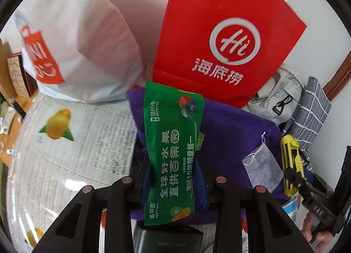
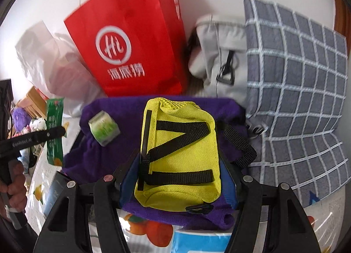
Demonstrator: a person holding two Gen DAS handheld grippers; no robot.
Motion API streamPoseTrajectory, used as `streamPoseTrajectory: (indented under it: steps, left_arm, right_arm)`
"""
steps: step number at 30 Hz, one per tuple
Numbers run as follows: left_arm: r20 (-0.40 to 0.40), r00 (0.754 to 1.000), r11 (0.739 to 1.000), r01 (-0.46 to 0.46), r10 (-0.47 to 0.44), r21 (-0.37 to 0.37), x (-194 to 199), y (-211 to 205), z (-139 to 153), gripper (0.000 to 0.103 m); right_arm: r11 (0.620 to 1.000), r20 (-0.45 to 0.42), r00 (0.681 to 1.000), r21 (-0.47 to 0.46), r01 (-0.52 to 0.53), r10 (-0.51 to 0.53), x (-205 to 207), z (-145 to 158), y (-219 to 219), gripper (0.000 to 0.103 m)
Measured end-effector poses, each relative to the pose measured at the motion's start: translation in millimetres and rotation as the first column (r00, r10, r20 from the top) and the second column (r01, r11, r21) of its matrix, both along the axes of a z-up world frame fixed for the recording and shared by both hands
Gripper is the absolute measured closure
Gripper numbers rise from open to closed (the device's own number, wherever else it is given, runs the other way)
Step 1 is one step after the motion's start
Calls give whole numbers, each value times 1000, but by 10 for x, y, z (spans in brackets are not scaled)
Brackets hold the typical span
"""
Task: Organize soft objects
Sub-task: 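Lower the yellow pouch onto the towel with the right tool while the left tool releases the green packet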
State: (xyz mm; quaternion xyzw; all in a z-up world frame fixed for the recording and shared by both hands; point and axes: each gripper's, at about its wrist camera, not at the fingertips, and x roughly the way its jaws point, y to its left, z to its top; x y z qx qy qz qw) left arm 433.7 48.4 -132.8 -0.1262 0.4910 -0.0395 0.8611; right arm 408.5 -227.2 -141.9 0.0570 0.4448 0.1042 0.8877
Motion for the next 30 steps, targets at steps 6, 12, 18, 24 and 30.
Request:
streamPoseTrajectory:
  steps: [6,12,18,24,30]
  left_arm:
    - [-41,999,1000,21,-22,-19,138,-67,-203,70]
    - [-113,992,997,54,-59,-55,232,-128,-427,70]
    - [-146,987,996,62,-70,-64,257,-170,-525,70]
    - [-157,984,996,79,-85,-46,247,-225,-516,65]
    - [-134,988,997,77,-79,-19,189,-261,-417,38]
  right_arm:
    - [1000,-44,999,0,-24,24,124,-197,65,37]
    - [999,-91,995,-4,-37,36,180,-332,139,37]
    - [999,-121,992,-18,-42,40,223,-415,194,37]
    - [998,-126,991,-16,-54,51,244,-411,207,34]
    - [997,-143,988,-39,-63,57,233,-390,274,27]
